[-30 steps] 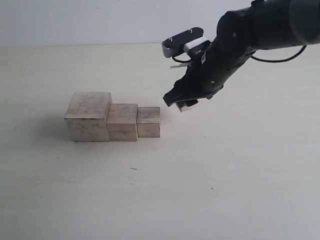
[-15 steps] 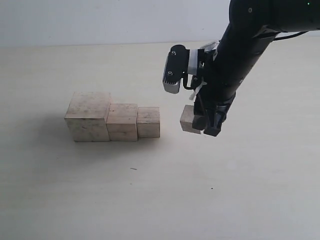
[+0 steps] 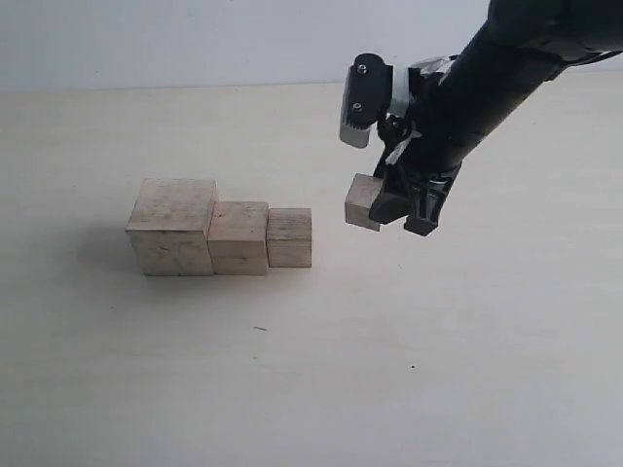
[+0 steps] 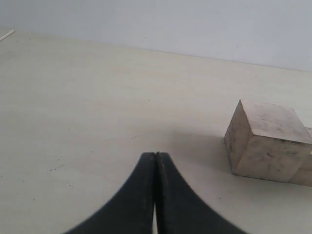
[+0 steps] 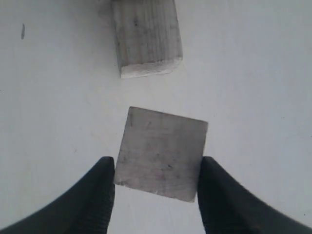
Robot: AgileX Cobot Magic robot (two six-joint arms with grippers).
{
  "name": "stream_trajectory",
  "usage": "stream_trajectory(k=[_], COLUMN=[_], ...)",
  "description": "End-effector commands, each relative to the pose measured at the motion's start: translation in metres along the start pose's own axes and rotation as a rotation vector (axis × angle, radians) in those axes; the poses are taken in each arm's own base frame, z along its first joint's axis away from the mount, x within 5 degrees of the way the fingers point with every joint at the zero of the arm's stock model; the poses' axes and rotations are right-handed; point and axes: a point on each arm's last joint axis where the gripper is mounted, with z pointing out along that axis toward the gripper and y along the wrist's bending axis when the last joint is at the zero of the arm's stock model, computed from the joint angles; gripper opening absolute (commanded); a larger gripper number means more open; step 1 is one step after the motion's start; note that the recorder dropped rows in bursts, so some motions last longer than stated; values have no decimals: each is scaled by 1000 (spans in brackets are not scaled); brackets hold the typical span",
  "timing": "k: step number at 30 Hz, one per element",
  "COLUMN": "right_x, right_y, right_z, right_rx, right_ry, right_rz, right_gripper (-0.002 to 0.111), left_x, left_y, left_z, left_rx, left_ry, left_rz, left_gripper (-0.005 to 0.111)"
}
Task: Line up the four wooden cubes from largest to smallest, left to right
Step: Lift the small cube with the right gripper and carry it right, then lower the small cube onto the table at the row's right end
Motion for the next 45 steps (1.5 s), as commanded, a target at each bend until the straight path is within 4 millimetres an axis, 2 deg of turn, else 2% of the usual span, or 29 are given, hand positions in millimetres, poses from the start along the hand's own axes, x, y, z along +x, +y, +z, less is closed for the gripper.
stream_trajectory(k=[1, 10, 17, 22, 30, 45], right_x=[14, 22, 17, 18, 26, 19], right_y=[-8, -9, -13, -17, -16, -17], right_z=[2, 37, 40, 44, 64, 64], right_rx=[-67, -146, -89, -55, -104, -84], right_ry=[-61, -81, -151, -146, -129, -202], right_rz=[-93, -199, -300, -298, -272, -275], right_gripper=[0, 0, 0, 0, 0, 0], left_x=[0, 0, 0, 0, 0, 0], left_y=[0, 0, 0, 0, 0, 0], left_z=[0, 0, 0, 0, 0, 0], left_rx=[7, 7, 7, 7, 7, 7], left_ry=[-10, -10, -10, -10, -10, -10], left_rz=[4, 4, 4, 4, 4, 4], left_gripper=[0, 0, 0, 0, 0, 0])
